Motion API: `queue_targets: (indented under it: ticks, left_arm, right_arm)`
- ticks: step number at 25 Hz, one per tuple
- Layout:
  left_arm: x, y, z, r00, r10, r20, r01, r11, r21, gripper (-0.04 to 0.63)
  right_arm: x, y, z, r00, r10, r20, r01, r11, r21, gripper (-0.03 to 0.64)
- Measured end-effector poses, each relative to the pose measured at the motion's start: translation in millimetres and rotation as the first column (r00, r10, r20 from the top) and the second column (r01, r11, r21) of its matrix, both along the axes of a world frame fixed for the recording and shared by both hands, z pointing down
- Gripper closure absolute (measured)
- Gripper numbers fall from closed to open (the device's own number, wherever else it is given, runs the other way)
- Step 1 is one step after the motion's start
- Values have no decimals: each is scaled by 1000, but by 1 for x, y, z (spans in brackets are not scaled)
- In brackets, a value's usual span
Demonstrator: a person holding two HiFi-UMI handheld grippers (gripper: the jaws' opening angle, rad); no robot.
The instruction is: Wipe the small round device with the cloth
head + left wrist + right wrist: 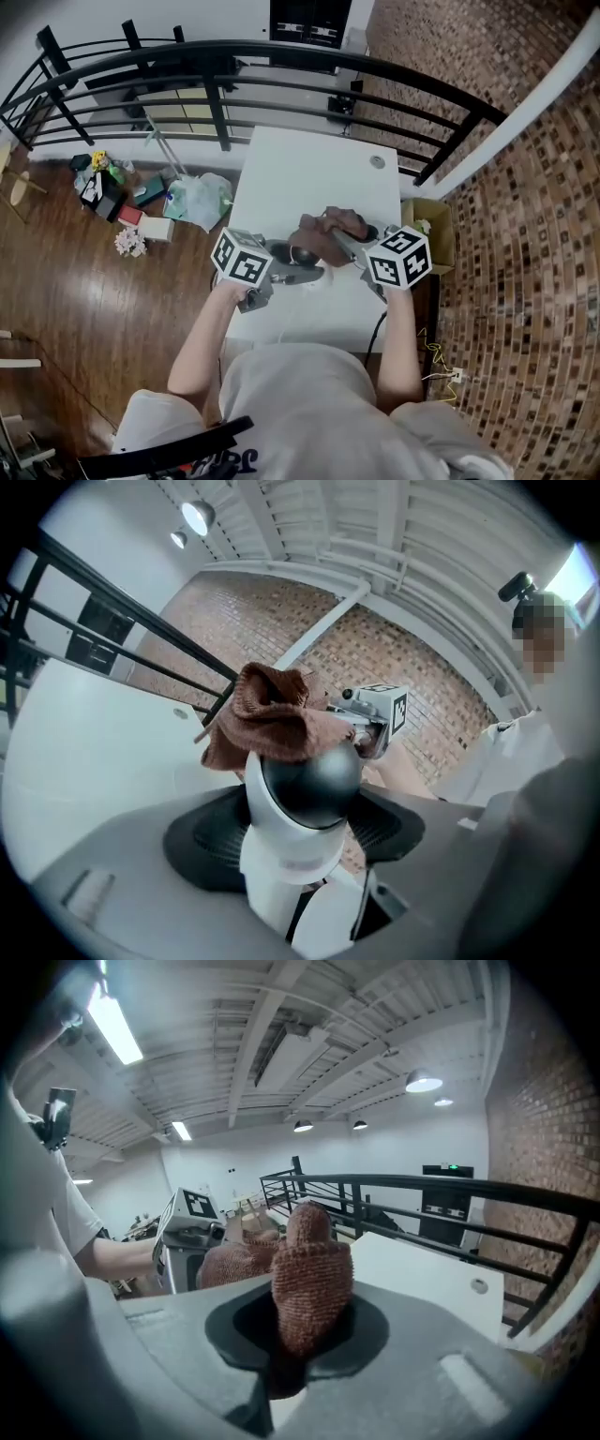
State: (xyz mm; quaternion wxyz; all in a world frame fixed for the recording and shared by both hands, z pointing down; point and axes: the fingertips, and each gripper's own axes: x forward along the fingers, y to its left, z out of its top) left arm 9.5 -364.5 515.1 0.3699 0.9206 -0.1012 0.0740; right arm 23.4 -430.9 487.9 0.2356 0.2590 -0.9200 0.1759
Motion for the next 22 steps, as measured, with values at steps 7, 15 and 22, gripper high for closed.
queue_targets:
  ticks: [7,15,22]
  left_arm:
    - [-21,-22,-26,959,-152,-238,127,985,-118,245]
    - [-57,-54,-100,667,-383,-639,180,915,-361,245]
    - [-76,-65,-113,499,-451,-740,209,891,-403,245]
  right_arm:
    - [24,-15,-62,977,98,188,-120,987,108,588]
    - [56,-33,-57,930,260,262,-291,953,86,588]
    - [4,-17,-58,893,139,429,-159,987,9,588]
